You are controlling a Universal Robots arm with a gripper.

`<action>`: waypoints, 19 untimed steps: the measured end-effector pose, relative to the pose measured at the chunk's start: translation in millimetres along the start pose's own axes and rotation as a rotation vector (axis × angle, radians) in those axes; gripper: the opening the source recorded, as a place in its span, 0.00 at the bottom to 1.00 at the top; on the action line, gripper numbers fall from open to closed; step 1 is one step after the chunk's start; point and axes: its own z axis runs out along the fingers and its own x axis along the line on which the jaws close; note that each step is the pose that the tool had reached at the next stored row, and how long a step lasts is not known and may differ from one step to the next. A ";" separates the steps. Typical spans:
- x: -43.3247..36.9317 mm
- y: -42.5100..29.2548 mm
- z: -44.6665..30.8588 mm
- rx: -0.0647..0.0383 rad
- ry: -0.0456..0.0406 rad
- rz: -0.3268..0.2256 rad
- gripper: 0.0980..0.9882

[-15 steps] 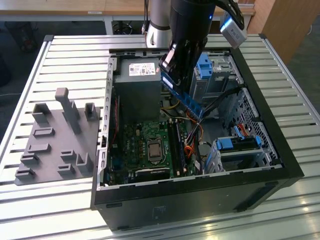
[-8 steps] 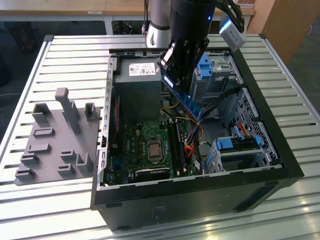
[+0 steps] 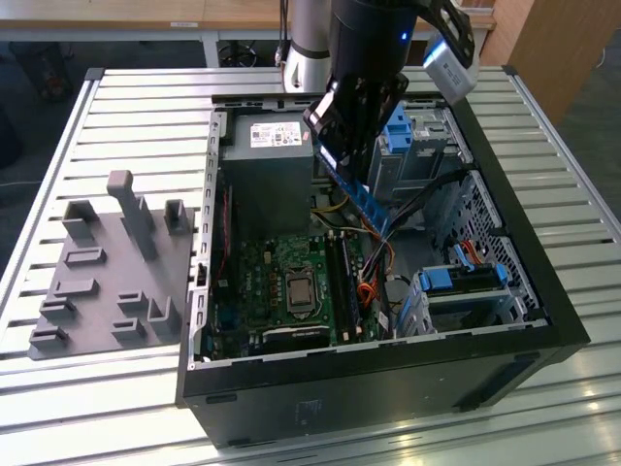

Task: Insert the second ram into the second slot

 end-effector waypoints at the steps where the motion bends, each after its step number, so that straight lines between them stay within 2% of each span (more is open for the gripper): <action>1: 0.0 0.0 0.0 0.000 -0.0003 0.008 0.04; 9: 0.0 0.0 0.3 0.001 -0.0027 0.078 0.04; 19: 0.0 0.0 0.9 0.003 -0.0075 0.207 0.04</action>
